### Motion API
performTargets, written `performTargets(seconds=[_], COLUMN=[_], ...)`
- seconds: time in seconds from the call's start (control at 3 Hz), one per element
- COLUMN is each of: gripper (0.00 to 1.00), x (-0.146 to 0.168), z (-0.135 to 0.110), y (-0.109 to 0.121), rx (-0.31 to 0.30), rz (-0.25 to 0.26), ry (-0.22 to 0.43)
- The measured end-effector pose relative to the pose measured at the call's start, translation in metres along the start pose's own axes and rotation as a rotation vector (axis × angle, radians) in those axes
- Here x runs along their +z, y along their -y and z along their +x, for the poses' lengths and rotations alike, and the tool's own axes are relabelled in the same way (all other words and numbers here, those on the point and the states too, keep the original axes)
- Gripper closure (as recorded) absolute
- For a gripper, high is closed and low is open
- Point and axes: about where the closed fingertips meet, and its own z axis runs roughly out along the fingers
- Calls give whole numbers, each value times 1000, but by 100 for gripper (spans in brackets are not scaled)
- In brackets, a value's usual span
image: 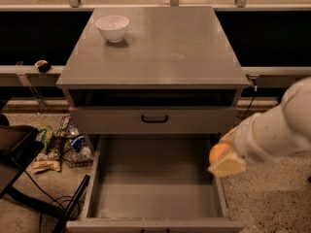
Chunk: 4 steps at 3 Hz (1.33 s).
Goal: Pick orange from middle drawer and place on counter
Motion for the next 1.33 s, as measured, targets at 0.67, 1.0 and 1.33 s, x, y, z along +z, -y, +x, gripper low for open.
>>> performTargets(seconds=[0.67, 1.0, 1.33], gripper=[100, 100, 100], x=[-84, -84, -90], z=[-65, -65, -72], y=[62, 62, 71], rx=[93, 93, 90], rz=[110, 110, 135], ry=[68, 68, 65])
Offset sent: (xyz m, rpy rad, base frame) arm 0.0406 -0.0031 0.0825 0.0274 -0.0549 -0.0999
